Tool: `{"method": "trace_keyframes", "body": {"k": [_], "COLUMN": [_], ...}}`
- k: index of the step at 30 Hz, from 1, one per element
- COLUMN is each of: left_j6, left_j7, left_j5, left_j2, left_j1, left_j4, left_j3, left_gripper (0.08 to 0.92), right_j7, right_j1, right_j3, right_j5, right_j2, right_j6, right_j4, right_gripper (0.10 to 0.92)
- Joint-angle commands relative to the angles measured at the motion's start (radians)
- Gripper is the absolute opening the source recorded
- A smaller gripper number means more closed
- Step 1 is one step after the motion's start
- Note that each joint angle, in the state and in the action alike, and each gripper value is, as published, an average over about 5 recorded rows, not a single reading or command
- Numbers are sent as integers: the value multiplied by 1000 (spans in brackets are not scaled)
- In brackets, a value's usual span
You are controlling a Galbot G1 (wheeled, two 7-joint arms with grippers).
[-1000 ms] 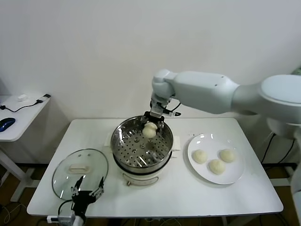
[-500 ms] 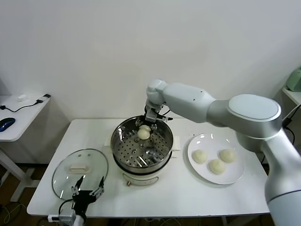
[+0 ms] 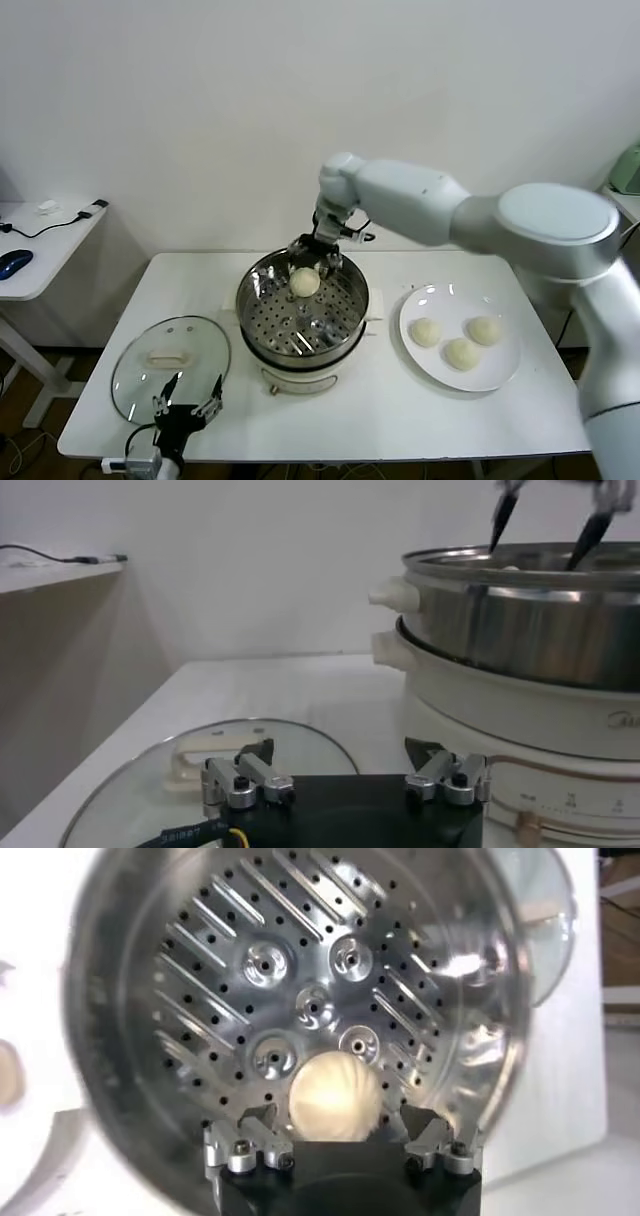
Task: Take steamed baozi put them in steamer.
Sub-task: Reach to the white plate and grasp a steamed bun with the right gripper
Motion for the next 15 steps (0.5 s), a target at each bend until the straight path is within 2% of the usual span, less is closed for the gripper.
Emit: {"method": "trace_keyframes", "body": {"k": [1, 8, 11, 15], "left_j6": [0, -5, -5, -4], "left_j7": [0, 0, 0, 0], "left_j5": [1, 1, 0, 0], "left_j2": [1, 5, 3, -1], "left_j1": [1, -3, -5, -7], "left_j4": [-5, -2, -3, 0], "left_j3": [0, 1, 0, -2], "left_gripper": [823, 823, 823, 823], "right_j7": [-29, 86, 149, 201], "right_j1": [328, 301, 209, 60], "right_j3": [-314, -457, -424, -320], "right_j5": [361, 346, 374, 371], "right_j2": [-376, -610, -650, -648], "right_j6": [-416, -704, -801, -876], "right_j4": [322, 492, 541, 525], "right_gripper": [823, 823, 823, 823]}}
